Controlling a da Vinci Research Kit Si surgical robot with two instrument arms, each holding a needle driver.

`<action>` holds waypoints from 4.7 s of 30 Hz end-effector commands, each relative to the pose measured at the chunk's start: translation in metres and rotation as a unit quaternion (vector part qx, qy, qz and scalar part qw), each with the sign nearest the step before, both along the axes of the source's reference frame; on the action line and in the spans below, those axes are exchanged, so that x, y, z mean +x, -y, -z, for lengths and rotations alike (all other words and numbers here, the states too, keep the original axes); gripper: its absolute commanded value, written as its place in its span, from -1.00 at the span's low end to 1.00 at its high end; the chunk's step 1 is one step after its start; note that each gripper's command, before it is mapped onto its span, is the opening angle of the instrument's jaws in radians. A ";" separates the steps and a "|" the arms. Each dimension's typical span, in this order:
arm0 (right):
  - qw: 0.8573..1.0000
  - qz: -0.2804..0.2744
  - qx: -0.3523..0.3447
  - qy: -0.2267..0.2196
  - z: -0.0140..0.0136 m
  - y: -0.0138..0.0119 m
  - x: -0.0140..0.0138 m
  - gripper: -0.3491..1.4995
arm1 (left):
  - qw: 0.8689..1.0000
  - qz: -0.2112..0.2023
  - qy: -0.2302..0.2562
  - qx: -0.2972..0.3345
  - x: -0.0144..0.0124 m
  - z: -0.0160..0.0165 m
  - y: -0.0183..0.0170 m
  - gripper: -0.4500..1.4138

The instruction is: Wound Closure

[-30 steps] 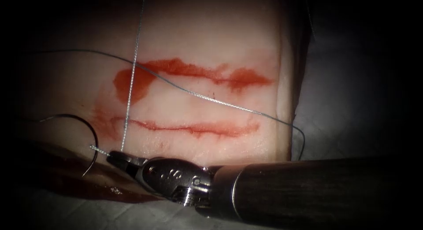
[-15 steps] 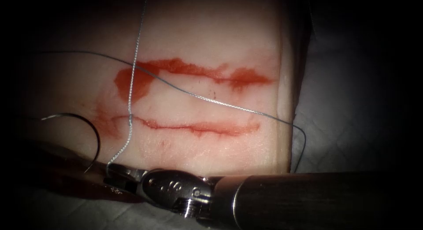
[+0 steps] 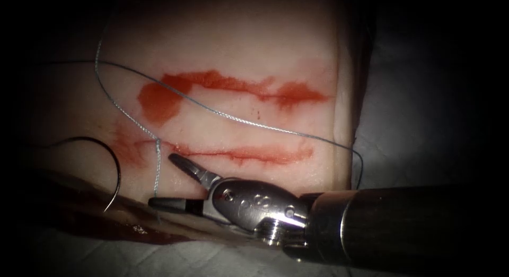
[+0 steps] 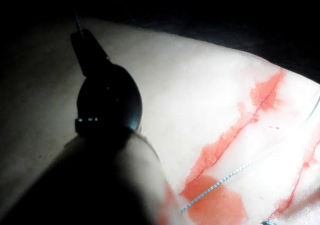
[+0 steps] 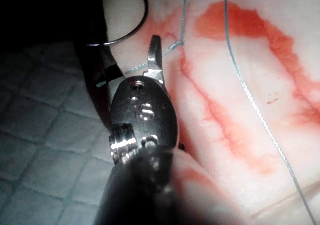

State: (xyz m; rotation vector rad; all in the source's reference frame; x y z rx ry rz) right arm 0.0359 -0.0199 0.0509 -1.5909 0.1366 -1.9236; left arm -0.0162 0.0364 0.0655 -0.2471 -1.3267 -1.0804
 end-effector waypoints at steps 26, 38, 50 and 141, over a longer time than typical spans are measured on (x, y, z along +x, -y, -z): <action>0.995 -0.099 -0.033 -0.010 -0.0079 -0.0065 0.0123 -0.42 | 0.976 0.001 0.213 0.046 -0.0106 0.0121 0.0097 -1.00; 0.989 -0.130 -0.061 -0.042 -0.0066 -0.0103 0.0118 -0.51 | 0.948 0.006 0.290 0.134 -0.0022 0.0131 0.0201 -1.00; 0.982 -0.157 -0.070 -0.079 -0.0049 -0.0121 0.0111 -0.62 | 0.930 0.055 0.285 0.224 0.0044 0.0072 0.0292 -1.00; 0.956 0.073 -0.208 -0.192 -0.0028 -0.0073 0.0110 -0.78 | 0.849 -0.228 0.265 0.397 0.0016 -0.0091 0.0181 -1.00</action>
